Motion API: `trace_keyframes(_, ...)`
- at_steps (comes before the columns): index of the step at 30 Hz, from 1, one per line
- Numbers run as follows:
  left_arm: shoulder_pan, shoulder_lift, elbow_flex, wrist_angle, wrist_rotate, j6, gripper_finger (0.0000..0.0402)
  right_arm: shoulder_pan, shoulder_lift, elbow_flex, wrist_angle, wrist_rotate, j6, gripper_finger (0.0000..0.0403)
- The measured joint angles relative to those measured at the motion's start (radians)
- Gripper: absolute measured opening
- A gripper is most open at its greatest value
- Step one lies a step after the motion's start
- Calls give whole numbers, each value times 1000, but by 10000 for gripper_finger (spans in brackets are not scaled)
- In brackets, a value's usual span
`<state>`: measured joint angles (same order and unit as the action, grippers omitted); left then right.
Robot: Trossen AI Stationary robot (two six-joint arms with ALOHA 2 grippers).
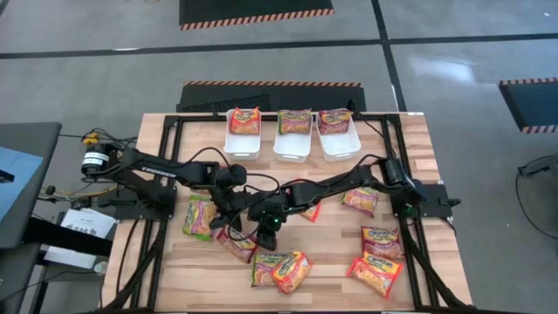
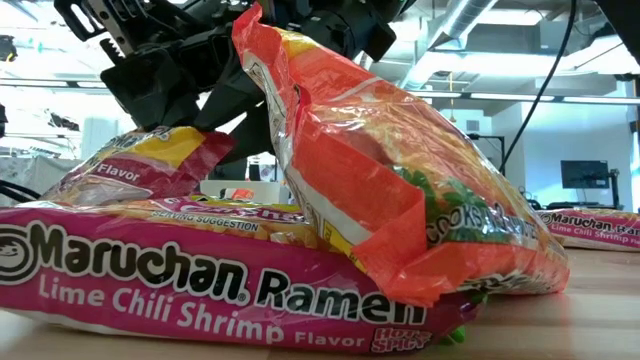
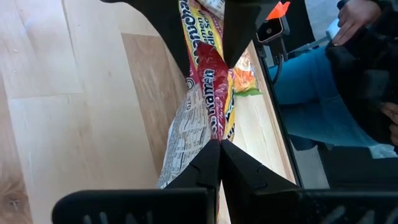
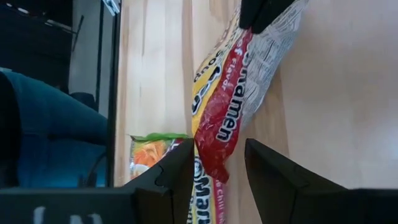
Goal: Sort Maruchan noodles
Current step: Put the red noodle pack into the right white bin
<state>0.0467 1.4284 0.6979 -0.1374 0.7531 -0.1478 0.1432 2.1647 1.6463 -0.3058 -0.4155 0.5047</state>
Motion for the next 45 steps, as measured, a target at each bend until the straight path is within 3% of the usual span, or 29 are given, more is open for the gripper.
trace_keyframes(6, 0, 0, 0, 38, -2, -5, 0, 7, 0, 0, 2, -3, 12, 136)
trace_keyframes(14, 0, 0, 0, 87, -3, -34, 0, 7, 0, 0, -9, -2, 14, 13)
trace_keyframes(25, 38, -54, 1, 88, -5, -52, 0, -4, -10, 1, -121, 56, 16, 5)
trace_keyframes(33, 94, -157, 1, 74, -4, -64, 0, -23, -49, 88, -445, 129, -80, 5)
trace_keyframes(45, 131, -198, 1, 76, -37, -66, 0, -53, -155, 118, -672, 185, -98, 4)
